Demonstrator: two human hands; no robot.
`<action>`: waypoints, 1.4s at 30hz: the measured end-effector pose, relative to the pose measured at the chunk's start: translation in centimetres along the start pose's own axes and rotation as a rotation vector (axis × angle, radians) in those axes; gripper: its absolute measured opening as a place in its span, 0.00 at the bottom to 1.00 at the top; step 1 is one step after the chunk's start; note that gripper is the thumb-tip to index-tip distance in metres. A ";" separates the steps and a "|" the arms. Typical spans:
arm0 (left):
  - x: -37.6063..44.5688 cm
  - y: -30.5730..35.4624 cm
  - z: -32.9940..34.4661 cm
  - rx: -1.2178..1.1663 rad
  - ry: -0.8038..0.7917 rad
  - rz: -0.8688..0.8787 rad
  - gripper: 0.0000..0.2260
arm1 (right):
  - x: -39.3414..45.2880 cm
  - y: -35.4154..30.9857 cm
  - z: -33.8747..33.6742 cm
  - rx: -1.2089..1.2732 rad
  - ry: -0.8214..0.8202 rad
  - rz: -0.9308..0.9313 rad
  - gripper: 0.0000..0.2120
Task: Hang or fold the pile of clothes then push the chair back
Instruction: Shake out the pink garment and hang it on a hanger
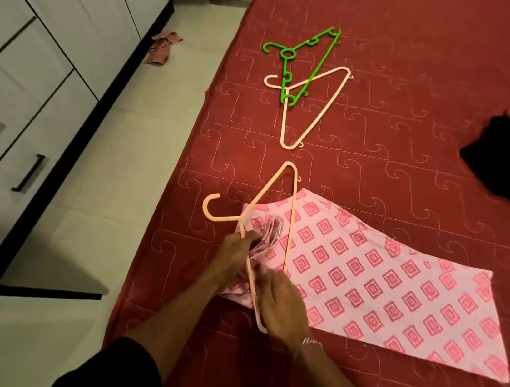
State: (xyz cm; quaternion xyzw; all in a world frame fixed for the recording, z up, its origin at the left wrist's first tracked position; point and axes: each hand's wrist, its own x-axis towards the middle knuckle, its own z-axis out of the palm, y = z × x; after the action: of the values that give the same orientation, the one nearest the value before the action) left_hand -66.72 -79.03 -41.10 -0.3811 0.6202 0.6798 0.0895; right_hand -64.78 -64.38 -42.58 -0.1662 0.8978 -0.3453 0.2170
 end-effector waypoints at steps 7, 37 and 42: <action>0.1 0.0 0.0 -0.003 -0.041 -0.037 0.17 | 5.5 -1.3 -0.6 0.384 0.049 0.324 0.36; -2.9 2.0 13.6 0.045 0.269 0.278 0.13 | 0.5 16.6 -19.0 0.429 0.302 0.335 0.16; -3.4 1.9 16.2 0.080 0.285 0.317 0.13 | -1.5 20.3 -21.6 0.403 0.331 0.428 0.15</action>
State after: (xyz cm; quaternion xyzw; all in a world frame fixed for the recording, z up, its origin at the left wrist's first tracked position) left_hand -72.05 -63.48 -38.46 -0.3673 0.7052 0.5995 -0.0922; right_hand -77.45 -37.52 -41.80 0.1306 0.8490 -0.4849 0.1643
